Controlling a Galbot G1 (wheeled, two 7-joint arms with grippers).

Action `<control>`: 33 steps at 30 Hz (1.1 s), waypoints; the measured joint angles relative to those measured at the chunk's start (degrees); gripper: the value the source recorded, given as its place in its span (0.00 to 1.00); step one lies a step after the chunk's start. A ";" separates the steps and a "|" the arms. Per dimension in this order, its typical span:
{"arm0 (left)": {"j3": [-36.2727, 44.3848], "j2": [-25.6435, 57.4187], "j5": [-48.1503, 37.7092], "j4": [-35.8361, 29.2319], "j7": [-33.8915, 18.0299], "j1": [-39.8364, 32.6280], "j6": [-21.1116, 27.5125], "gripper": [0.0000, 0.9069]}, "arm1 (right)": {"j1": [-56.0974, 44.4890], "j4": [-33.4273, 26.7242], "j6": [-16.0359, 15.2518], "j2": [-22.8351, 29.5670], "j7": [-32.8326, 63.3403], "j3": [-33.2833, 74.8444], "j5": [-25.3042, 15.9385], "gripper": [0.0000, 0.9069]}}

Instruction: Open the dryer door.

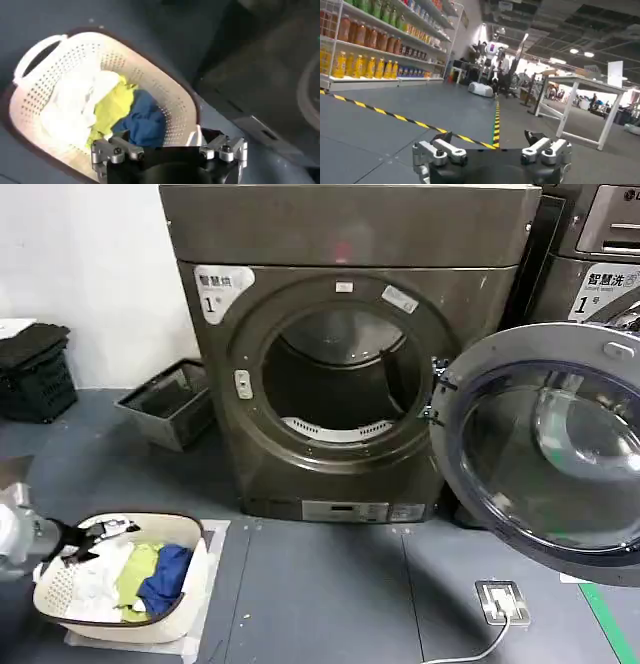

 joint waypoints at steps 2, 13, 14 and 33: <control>-0.69 -0.16 -0.69 2.07 0.18 0.16 -0.02 1.00 | 0.03 -0.11 0.08 -0.01 -0.09 0.01 0.06 1.00; -3.00 -1.81 -2.29 7.54 -0.06 2.37 0.00 1.00 | 0.39 -0.01 0.22 -0.02 -0.22 0.05 0.78 1.00; -3.13 -1.83 -2.30 7.79 -0.08 2.45 0.01 1.00 | 0.40 -0.08 0.32 -0.09 -0.11 0.12 0.80 1.00; -3.41 -2.74 -1.89 8.96 -0.19 4.08 0.02 1.00 | 0.49 -1.03 1.42 -0.19 -0.39 0.09 0.70 1.00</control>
